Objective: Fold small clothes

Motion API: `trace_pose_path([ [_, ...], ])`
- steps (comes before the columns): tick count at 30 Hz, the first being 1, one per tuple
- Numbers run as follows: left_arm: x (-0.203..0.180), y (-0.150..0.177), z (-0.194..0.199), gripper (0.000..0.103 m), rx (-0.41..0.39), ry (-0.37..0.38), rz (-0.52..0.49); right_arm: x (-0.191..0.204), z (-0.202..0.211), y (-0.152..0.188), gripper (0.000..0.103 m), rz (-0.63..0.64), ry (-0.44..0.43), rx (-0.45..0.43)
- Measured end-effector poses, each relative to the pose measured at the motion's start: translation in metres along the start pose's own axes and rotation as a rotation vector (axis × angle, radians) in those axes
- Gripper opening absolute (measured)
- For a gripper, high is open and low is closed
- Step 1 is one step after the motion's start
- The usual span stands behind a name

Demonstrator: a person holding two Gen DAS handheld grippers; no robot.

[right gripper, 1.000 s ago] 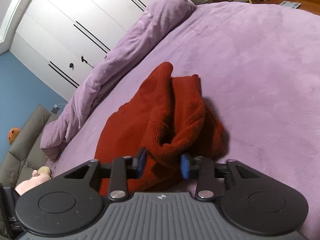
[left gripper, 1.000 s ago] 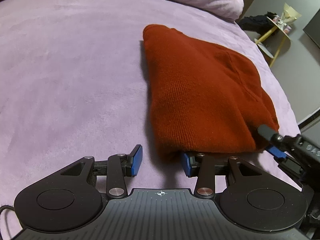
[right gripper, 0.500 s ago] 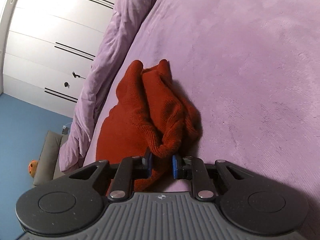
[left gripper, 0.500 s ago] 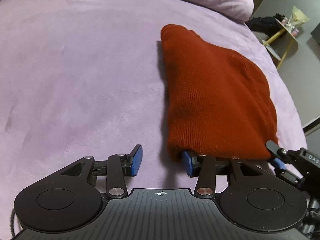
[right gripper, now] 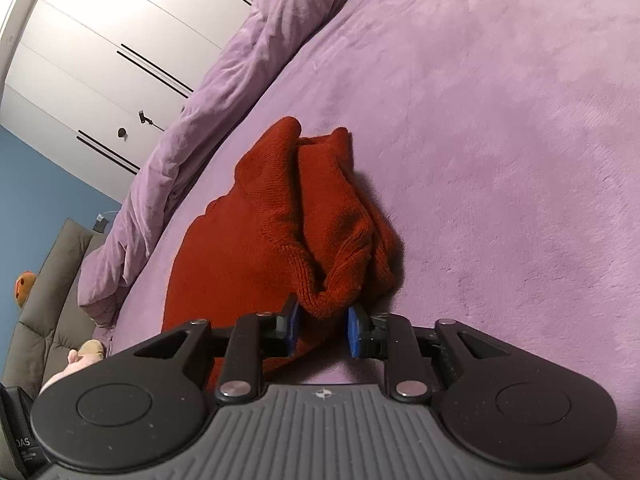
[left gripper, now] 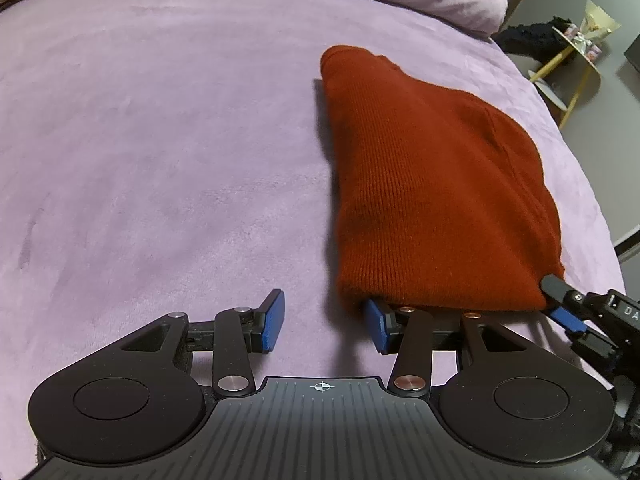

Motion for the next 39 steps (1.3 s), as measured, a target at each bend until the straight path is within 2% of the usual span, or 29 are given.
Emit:
trace_pose_path([
  [2,0.001,0.001,0.000,0.050,0.003,-0.002,-0.002,0.003,0.008,-0.002,0.032,0.040,0.021,-0.006],
  [7,0.006,0.006,0.009,0.047,-0.003,-0.010,-0.008,0.008,0.032,-0.017,0.034,0.130,0.060,-0.048],
  [11,0.013,0.007,0.024,0.048,-0.035,0.008,0.021,0.015,0.032,-0.035,0.034,0.160,0.042,-0.071],
  [17,0.017,-0.003,0.033,0.048,-0.068,0.012,0.042,0.040,-0.020,-0.051,0.034,0.222,0.014,-0.004],
  [21,0.017,-0.008,0.032,0.048,-0.074,0.006,0.040,0.042,-0.061,-0.061,0.034,0.186,0.020,0.053],
  [24,0.015,-0.011,0.030,0.048,-0.076,0.011,0.041,0.050,-0.081,-0.062,0.036,0.231,0.035,0.071],
  [25,0.014,-0.011,0.029,0.048,-0.075,0.011,0.039,0.054,-0.084,-0.061,0.034,0.258,0.037,0.070],
  [27,0.011,-0.013,0.028,0.047,-0.076,0.016,0.028,0.066,-0.089,-0.059,0.010,0.337,0.031,0.075],
  [29,0.007,-0.016,0.028,0.047,-0.084,0.013,0.015,0.076,-0.089,-0.059,0.009,0.448,0.062,0.054],
  [31,0.003,-0.020,0.028,0.048,-0.102,0.010,0.006,0.078,-0.088,-0.060,0.008,0.547,0.147,0.034],
  [34,0.001,-0.024,0.025,0.048,-0.104,0.005,0.008,0.067,-0.094,-0.062,0.007,0.622,0.259,0.029],
  [36,-0.002,-0.023,0.022,0.048,-0.094,0.006,0.003,0.058,-0.098,-0.059,0.007,0.630,0.268,0.046],
  [39,-0.001,-0.019,0.017,0.047,-0.081,-0.006,-0.010,0.058,-0.088,-0.059,0.012,0.600,0.234,0.038],
])
Point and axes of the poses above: each gripper's, at about its wrist camera, not at the fingertips, and z roughly against the way its jaws point, x to its left, y to its underside, the point moved 7 cm from there along -z, roughly the way its jaws point, and after that the axes turned 12 degrees about -y, right-handed, at the moved point
